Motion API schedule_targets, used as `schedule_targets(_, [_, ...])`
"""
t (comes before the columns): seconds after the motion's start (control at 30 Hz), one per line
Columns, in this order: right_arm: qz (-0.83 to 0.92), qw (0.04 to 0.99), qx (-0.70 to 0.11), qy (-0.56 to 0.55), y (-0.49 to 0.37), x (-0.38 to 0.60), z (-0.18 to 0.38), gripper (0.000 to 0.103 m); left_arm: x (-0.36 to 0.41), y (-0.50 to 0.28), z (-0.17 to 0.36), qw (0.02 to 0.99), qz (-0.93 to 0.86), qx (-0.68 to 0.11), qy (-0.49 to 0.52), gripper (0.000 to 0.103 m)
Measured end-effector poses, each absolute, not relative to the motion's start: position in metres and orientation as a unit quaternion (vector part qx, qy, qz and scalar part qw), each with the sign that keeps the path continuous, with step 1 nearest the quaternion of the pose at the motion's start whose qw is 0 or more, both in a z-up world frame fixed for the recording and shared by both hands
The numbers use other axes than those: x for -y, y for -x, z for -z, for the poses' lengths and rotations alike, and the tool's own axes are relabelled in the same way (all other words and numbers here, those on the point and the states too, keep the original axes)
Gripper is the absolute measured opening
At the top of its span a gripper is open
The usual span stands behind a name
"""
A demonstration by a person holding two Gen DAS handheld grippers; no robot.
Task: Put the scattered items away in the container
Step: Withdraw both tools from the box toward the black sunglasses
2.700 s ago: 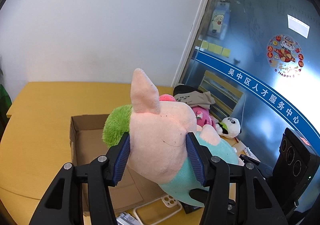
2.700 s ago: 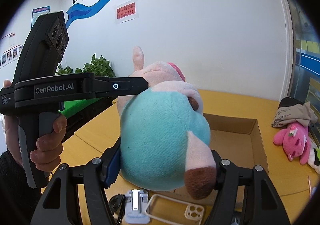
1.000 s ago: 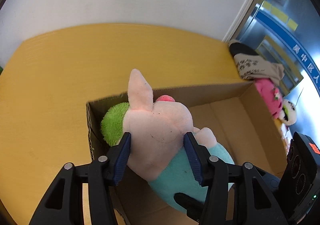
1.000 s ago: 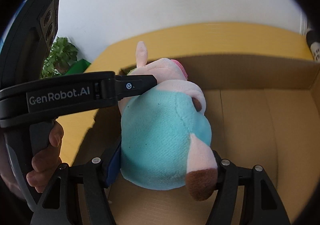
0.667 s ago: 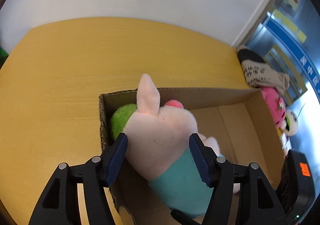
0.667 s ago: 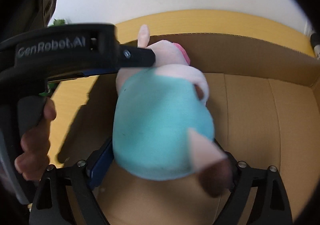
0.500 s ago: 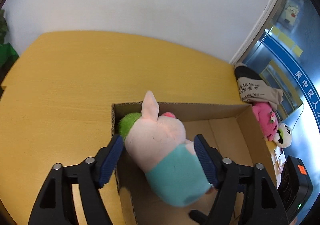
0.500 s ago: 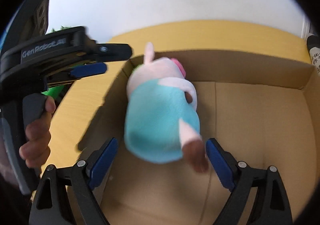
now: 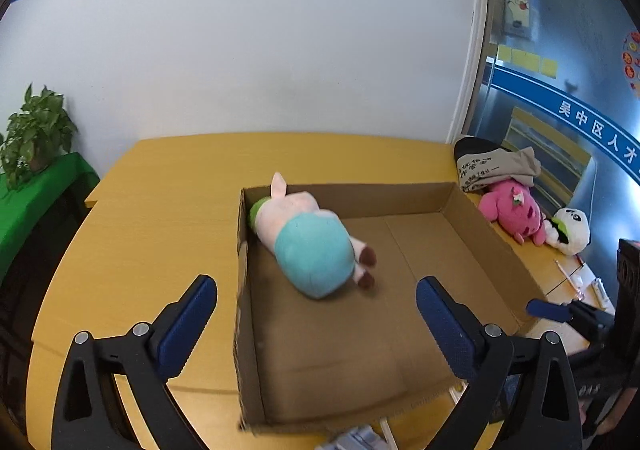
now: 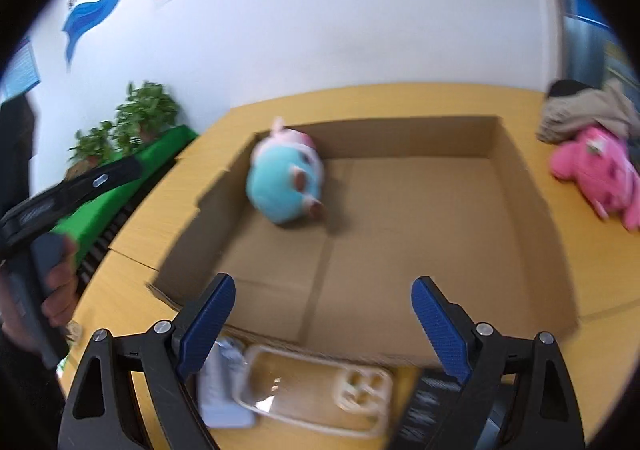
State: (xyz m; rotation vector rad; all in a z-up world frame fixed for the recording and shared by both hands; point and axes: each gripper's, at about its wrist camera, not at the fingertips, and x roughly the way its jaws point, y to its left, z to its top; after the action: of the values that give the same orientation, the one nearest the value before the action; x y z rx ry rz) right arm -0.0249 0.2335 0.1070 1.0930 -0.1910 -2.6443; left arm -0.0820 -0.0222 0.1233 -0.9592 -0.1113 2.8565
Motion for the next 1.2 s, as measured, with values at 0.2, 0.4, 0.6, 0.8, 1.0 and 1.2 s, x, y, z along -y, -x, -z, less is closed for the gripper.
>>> schedule_targets(0.2, [0.925,0.082,0.035,-0.37,0.03,-0.281,-0.081,0.091,0.011,0.072,-0.083,0.057,-0.933,0.033,0.353,0.101])
schedule_targets(0.4, [0.908,0.047,0.034,-0.416,0.055,-0.315,-0.034,0.091,0.019,0.078,-0.034,0.049,-0.91,0.075,0.406,0.101])
schedule_targets(0.6, [0.911,0.044,0.011,-0.409,0.04,-0.311,-0.026,0.091,0.022,0.071,-0.01,0.036,-0.901,0.062,0.428,0.1])
schedule_targets(0.8, [0.915,0.029,0.006,-0.403,0.034,-0.304,-0.027,0.091,0.028,0.066,-0.021,0.035,-0.907,0.06,0.415,0.1])
schedule_targets(1.0, [0.926,0.038,0.034,-0.373,0.002,-0.297,-0.047,0.091,0.01,0.035,-0.067,0.036,-0.938,0.022,0.345,0.101])
schedule_targets(1.2, [0.934,0.047,0.025,-0.353,-0.033,-0.294,-0.065,0.091,-0.019,-0.006,-0.082,0.034,-0.953,-0.016,0.299,0.103])
